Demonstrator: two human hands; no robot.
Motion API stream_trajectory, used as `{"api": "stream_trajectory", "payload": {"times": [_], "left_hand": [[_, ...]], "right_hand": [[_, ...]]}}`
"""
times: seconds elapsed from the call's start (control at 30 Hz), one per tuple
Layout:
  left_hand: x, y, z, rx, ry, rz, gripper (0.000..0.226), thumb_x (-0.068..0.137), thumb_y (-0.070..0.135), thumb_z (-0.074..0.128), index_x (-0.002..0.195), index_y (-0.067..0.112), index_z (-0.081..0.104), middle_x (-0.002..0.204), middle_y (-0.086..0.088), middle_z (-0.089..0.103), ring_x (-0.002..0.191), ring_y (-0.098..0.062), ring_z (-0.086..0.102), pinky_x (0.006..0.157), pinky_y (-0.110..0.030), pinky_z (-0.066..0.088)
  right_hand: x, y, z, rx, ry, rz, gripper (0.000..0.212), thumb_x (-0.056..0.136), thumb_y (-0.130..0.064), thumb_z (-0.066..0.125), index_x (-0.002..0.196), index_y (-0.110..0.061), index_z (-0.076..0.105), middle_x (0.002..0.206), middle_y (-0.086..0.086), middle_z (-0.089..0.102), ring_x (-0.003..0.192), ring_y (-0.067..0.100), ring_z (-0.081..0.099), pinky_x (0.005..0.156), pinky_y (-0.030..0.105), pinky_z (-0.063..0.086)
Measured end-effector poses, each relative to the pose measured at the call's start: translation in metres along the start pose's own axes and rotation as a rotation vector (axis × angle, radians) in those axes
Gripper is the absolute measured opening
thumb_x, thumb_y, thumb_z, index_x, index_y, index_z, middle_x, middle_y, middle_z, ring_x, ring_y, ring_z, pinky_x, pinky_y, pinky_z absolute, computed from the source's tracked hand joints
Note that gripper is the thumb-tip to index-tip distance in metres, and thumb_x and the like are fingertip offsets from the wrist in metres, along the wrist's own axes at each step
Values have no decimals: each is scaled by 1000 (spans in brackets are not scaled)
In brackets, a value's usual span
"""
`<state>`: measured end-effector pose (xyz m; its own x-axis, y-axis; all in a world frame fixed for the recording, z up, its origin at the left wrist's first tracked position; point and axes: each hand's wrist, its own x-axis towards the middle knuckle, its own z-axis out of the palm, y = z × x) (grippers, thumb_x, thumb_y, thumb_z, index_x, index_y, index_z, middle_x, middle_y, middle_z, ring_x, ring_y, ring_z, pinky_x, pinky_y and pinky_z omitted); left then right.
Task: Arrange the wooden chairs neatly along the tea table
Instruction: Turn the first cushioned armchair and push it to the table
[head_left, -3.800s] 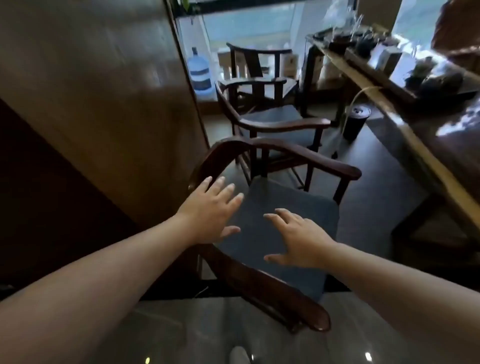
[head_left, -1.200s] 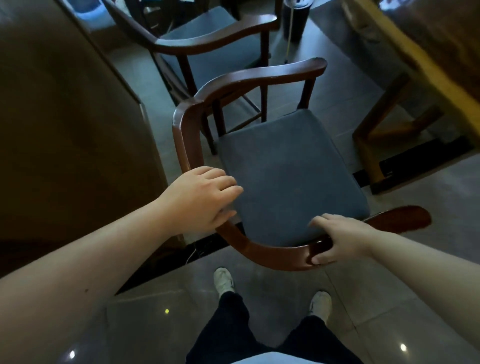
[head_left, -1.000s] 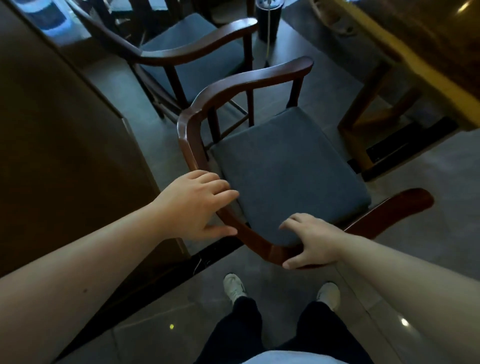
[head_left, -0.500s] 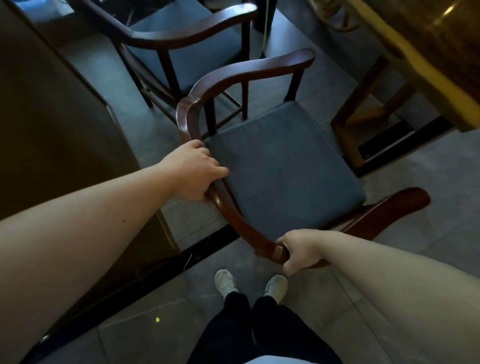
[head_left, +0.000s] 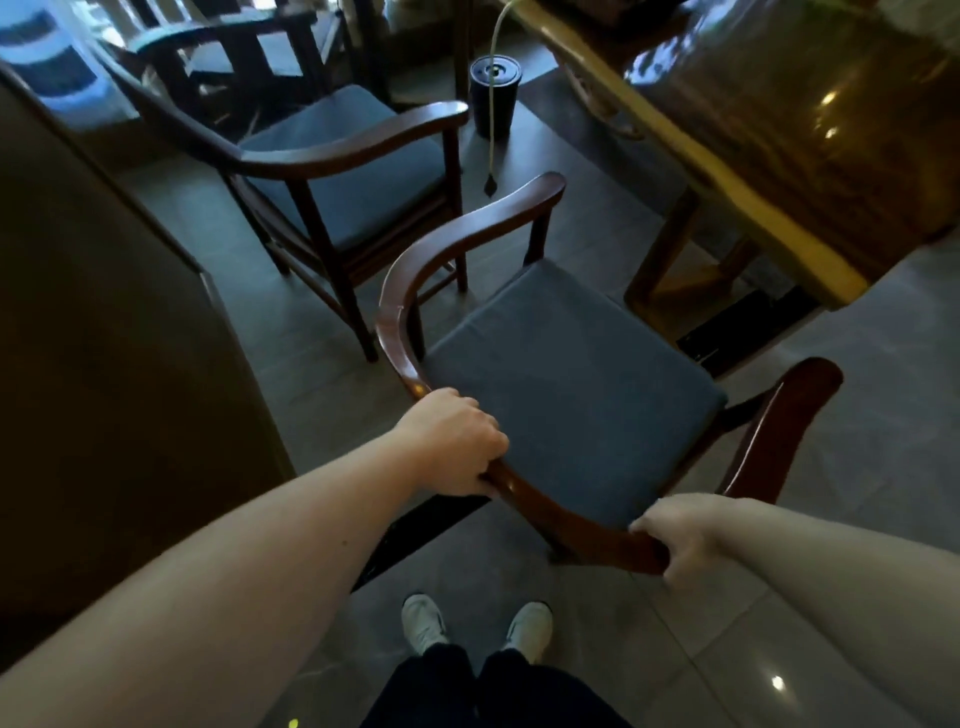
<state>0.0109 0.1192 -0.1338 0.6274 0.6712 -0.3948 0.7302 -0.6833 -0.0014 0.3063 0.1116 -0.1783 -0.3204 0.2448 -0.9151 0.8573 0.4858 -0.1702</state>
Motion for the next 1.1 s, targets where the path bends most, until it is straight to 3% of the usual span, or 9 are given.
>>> {"api": "stream_trajectory", "payload": {"times": [0.3,0.43,0.53,0.67,0.8,0.87,0.93,1.1], "left_hand": [[11,-5,1,-37,6,96,40,83,63,54,101,28,59,97,9,65,94,-18,60,79,-39,49],[0,-34,1,-53,31,137,56,78,67,34,110,29,60,105,8,66,97,-18,62,79,-40,52],[-4,-52,0,-53,-33,171,59,78,65,37,123,32,55,115,10,62,106,-15,57,86,-37,49],[1,-82,-2,-11,-80,244,56,82,60,53,131,33,48,123,13,58,115,-13,51,93,-33,44],[11,-99,-1,19,-142,292,36,87,47,56,120,35,49,113,13,60,104,-15,57,81,-34,48],[19,-103,-6,125,-134,348,21,91,38,51,112,32,49,103,9,63,92,-17,62,69,-36,49],[24,-104,-9,241,-147,421,16,95,33,47,110,29,47,98,6,64,84,-20,64,61,-35,44],[30,-109,-24,338,-181,495,17,97,27,46,113,25,46,98,3,65,85,-23,65,61,-34,40]], "right_hand": [[2,28,15,-36,52,18,55,72,-37,70,124,-24,58,100,-3,63,89,19,60,83,37,54],[-4,20,15,-34,101,46,51,76,-34,70,124,-19,60,108,3,67,94,24,63,85,42,56],[-20,-2,15,149,207,19,44,84,-32,69,124,-20,57,108,1,65,92,20,61,81,36,55],[-44,-46,14,466,423,38,58,83,-36,71,136,-27,48,122,-5,60,106,13,58,90,33,53],[-34,-88,12,616,555,120,75,84,-23,72,150,-30,35,145,-7,50,129,13,48,104,29,44],[-18,-105,18,672,655,216,71,87,-14,68,149,-31,39,146,-7,51,134,16,46,108,32,41],[-8,-114,24,691,831,311,56,88,-16,69,138,-32,53,135,-8,61,125,16,53,105,32,43],[-1,-127,24,751,980,374,36,86,-15,68,119,-28,66,117,-9,68,110,17,58,97,31,43]]}}
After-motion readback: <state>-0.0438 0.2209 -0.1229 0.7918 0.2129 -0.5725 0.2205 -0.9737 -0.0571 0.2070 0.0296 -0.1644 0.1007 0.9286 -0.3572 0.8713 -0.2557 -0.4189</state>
